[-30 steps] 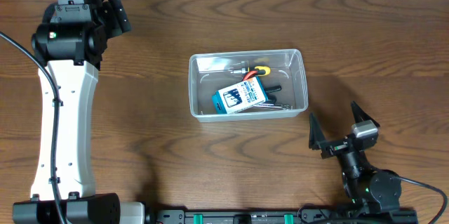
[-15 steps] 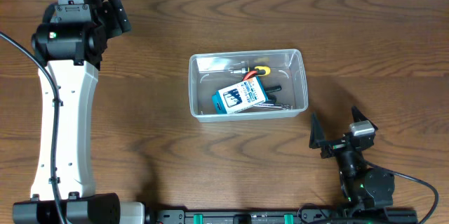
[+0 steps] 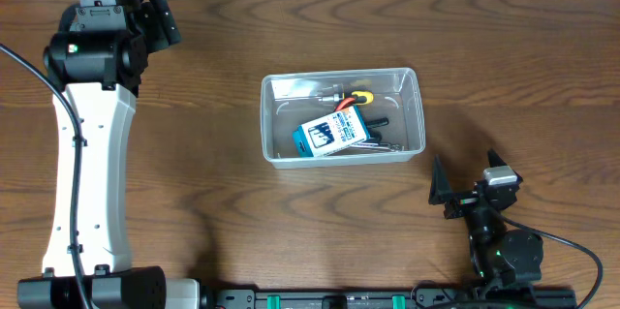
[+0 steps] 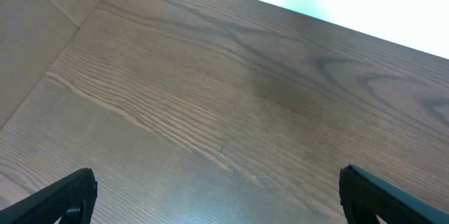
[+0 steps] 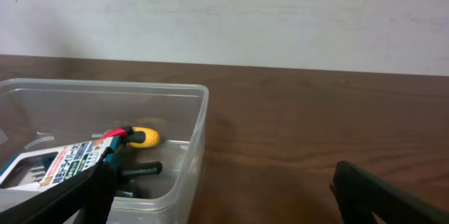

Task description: Pack container

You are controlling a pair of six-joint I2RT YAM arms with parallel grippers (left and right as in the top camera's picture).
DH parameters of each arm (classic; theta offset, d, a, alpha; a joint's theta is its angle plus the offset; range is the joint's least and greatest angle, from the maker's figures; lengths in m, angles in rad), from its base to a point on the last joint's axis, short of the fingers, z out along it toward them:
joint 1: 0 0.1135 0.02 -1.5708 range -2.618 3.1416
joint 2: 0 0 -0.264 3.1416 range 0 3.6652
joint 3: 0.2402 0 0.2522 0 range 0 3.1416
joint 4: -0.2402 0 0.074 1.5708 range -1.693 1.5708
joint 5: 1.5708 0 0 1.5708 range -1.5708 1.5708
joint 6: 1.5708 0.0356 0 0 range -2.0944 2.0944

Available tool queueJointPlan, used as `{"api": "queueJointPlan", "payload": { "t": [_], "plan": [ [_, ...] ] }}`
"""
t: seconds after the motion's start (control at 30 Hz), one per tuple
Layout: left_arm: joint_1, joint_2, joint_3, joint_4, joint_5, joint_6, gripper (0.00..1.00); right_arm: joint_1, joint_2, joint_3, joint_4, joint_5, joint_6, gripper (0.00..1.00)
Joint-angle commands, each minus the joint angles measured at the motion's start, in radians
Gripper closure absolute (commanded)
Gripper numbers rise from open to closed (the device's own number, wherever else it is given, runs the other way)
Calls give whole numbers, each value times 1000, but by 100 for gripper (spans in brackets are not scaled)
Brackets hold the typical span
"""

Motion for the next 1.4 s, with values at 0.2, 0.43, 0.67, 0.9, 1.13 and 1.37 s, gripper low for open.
{"api": "queueJointPlan", "payload": {
  "t": [0.2,0.43,0.67,0.9,1.13,1.37],
  "plan": [
    [4,6,-3,0,-3,-5,2,-14,-9,-4,-3,10,-1,1],
    [4,6,-3,0,-2,-5,2,-14,-9,-4,-3,10,-1,1],
    [4,6,-3,0,-3,-5,2,-14,-9,-4,-3,10,-1,1],
    [4,6,-3,0,-3,-5,2,-14,-9,-4,-3,10,-1,1],
    [4,6,-3,0,-3,-5,2,-14,-9,-4,-3,10,-1,1],
    [4,-7,-3,1,-3,-5,2,-14,-9,-4,-3,10,-1,1]
  ]
}}
